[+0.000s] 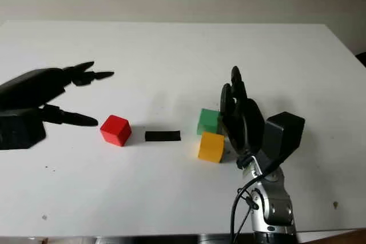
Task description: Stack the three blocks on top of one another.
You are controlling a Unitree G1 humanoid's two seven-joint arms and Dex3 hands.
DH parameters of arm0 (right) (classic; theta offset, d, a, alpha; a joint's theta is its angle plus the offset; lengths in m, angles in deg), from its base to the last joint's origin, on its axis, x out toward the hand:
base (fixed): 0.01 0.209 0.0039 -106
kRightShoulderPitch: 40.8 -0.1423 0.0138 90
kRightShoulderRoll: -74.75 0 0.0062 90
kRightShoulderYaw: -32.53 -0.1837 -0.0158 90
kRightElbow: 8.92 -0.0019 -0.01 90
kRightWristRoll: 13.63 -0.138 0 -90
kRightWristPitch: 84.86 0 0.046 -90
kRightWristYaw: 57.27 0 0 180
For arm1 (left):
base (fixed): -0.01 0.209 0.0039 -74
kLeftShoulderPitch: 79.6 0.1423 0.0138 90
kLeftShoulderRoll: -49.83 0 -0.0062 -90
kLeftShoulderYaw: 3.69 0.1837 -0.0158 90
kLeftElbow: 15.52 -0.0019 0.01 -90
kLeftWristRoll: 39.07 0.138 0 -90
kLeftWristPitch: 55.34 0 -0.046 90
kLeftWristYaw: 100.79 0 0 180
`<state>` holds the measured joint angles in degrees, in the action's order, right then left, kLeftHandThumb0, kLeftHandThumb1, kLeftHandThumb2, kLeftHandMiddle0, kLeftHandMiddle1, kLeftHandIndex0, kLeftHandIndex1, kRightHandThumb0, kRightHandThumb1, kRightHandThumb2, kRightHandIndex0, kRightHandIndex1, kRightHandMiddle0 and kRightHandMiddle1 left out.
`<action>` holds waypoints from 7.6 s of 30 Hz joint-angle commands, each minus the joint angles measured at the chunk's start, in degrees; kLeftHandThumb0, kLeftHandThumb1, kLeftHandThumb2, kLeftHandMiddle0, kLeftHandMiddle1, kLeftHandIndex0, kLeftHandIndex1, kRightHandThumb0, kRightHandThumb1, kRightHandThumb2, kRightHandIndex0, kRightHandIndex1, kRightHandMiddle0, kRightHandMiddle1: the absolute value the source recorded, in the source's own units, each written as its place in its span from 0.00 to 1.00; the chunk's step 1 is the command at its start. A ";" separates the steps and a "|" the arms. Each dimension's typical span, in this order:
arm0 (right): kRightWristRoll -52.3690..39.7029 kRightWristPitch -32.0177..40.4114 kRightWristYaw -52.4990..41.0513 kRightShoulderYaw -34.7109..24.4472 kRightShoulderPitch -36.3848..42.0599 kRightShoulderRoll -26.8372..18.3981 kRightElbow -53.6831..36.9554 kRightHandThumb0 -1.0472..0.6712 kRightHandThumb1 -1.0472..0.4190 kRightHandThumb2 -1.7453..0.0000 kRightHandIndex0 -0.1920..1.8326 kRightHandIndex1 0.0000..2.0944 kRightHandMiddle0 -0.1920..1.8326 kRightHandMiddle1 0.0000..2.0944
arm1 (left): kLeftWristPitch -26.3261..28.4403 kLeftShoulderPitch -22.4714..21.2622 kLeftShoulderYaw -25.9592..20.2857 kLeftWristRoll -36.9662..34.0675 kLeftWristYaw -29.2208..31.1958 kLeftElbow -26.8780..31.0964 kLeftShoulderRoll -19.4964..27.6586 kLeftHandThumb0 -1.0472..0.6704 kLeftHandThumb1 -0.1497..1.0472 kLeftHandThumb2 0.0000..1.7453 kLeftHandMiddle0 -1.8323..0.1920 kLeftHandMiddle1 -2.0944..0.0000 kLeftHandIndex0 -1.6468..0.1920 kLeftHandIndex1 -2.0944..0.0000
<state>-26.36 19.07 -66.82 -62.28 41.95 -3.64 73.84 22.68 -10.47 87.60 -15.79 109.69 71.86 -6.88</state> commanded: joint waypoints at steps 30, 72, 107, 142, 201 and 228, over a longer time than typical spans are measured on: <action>-0.25 -0.56 -0.77 -0.32 0.09 -0.78 -1.18 0.18 0.00 0.61 0.00 0.00 0.00 0.01 | -7.47 1.51 6.81 13.46 -8.67 0.50 -1.50 0.29 0.87 0.03 0.85 0.97 0.80 0.56; 0.73 0.02 -0.81 0.26 -1.92 -0.97 0.04 0.18 0.00 0.62 0.00 0.00 0.00 0.00 | -12.20 -12.27 10.31 8.64 -7.64 -0.65 -9.64 0.34 0.97 0.03 0.74 0.94 0.75 0.27; 1.28 0.13 -0.40 1.18 0.85 -0.43 -1.64 0.18 0.00 0.62 0.00 0.00 0.00 0.01 | 14.34 -7.75 19.78 23.89 1.20 10.54 -21.24 0.43 0.96 0.03 0.74 0.97 0.74 0.28; 0.99 0.16 -0.48 0.61 1.32 -0.95 -2.80 0.19 0.00 0.62 0.00 0.00 0.00 0.00 | 19.97 -8.30 13.43 12.62 8.21 13.56 -19.38 0.22 0.95 0.03 1.00 1.00 1.00 1.00; 39.60 -65.73 -23.16 13.90 -25.37 -49.78 17.28 0.33 0.20 0.96 0.12 0.02 0.28 0.05 | 16.87 16.43 -13.60 -29.74 -20.02 9.00 -33.43 0.16 1.00 0.37 0.99 0.97 0.98 0.97; 51.93 -75.71 -7.88 17.65 -24.13 -45.74 26.87 0.39 0.10 0.95 0.12 0.03 0.34 0.07 | 16.98 17.72 -13.07 -30.13 -18.82 9.70 -33.61 0.16 1.00 0.33 1.00 0.98 1.00 0.98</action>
<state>24.47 -55.90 -76.03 -44.36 18.65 -49.60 100.23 40.56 6.66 74.37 -45.58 90.55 81.30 -40.49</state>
